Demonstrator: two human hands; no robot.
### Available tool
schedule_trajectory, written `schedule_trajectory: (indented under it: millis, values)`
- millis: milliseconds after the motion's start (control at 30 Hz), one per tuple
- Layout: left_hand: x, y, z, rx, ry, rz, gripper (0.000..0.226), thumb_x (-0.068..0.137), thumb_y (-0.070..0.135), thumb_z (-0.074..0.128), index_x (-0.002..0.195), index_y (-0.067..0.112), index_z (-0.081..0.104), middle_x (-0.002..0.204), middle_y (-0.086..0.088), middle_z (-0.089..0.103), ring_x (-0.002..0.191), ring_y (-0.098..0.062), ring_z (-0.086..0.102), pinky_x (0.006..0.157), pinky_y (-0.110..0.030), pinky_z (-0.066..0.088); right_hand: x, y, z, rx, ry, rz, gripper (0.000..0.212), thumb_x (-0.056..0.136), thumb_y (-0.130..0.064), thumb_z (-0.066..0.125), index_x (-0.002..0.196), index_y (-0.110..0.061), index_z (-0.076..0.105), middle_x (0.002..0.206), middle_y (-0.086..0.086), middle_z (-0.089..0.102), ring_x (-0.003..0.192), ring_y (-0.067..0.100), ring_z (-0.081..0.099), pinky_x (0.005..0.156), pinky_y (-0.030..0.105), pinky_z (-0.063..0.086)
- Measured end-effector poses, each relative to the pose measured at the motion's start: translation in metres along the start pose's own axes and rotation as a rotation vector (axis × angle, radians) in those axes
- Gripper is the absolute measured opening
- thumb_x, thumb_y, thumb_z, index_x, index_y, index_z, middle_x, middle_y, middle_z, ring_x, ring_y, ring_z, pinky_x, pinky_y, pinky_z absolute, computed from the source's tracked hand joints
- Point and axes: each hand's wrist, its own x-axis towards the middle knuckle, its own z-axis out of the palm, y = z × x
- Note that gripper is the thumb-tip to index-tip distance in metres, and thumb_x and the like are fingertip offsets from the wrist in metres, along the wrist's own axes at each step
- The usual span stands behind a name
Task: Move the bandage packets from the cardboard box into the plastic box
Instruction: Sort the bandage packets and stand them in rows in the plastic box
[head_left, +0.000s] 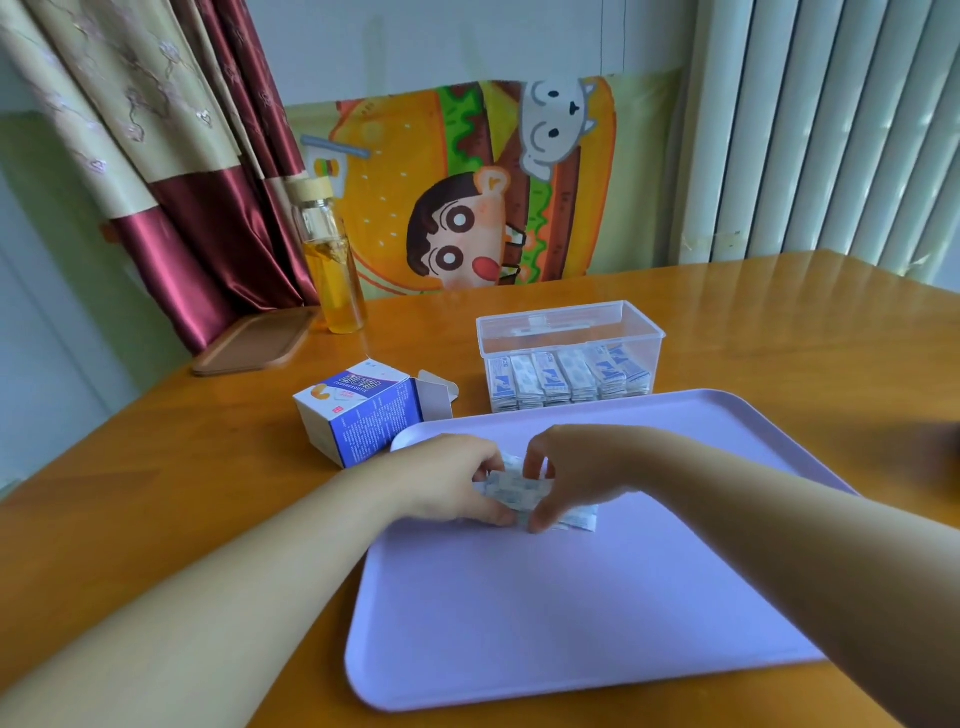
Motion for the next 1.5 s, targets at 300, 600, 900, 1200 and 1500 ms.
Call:
schedule_trajectory:
  millis: [300, 600, 900, 1200, 1500]
  values:
    - [-0.009, 0.008, 0.007, -0.033, 0.249, 0.076, 0.015, 0.082, 0.040, 0.065, 0.086, 0.032, 0.052, 0.080, 0.014, 0.059, 0.076, -0.004, 0.055, 0.069, -0.026, 0.048, -0.011, 0.006, 0.001, 0.059, 0.199, -0.106, 0.017, 0.085, -0.031, 0.064, 0.093, -0.016, 0.062, 0.084, -0.001, 0.059, 0.072, 0.016, 0.050, 0.053, 0.020, 0.033]
    - [0.023, 0.043, 0.022, -0.504, 0.396, 0.077, 0.013, 0.091, 0.019, 0.057, 0.099, 0.028, 0.060, 0.090, 0.008, 0.061, 0.076, -0.008, 0.054, 0.063, -0.018, 0.044, -0.032, 0.066, 0.007, 0.259, 0.455, 0.047, 0.021, 0.080, -0.030, 0.072, 0.074, -0.023, 0.053, 0.064, -0.008, 0.050, 0.055, 0.009, 0.043, 0.047, 0.019, 0.029]
    - [0.057, 0.090, 0.048, -0.451, 0.370, 0.128, 0.036, 0.090, 0.002, 0.045, 0.116, 0.023, 0.056, 0.110, 0.008, 0.058, 0.076, -0.003, 0.045, 0.059, -0.006, 0.033, -0.055, 0.113, 0.027, 0.253, 0.541, 0.219, 0.024, 0.075, -0.038, 0.073, 0.069, -0.020, 0.058, 0.061, -0.006, 0.053, 0.059, 0.014, 0.045, 0.055, 0.028, 0.034]
    - [0.061, 0.100, 0.058, -0.445, 0.311, 0.190, 0.050, 0.090, 0.006, 0.045, 0.135, 0.025, 0.041, 0.135, 0.005, 0.044, 0.116, -0.004, 0.045, 0.071, 0.000, 0.031, -0.073, 0.122, 0.028, 0.112, 0.471, 0.193, 0.023, 0.079, -0.044, 0.067, 0.091, -0.026, 0.059, 0.085, -0.008, 0.057, 0.076, 0.014, 0.052, 0.071, 0.033, 0.046]
    - [0.063, 0.123, 0.062, -0.382, 0.289, 0.222, 0.049, 0.093, 0.004, 0.040, 0.139, 0.021, 0.039, 0.138, 0.001, 0.041, 0.129, -0.007, 0.039, 0.095, -0.010, 0.025, -0.083, 0.117, 0.019, 0.236, 0.447, 0.189, 0.009, 0.081, -0.025, 0.068, 0.083, -0.027, 0.060, 0.082, -0.007, 0.062, 0.073, 0.010, 0.054, 0.064, 0.020, 0.043]
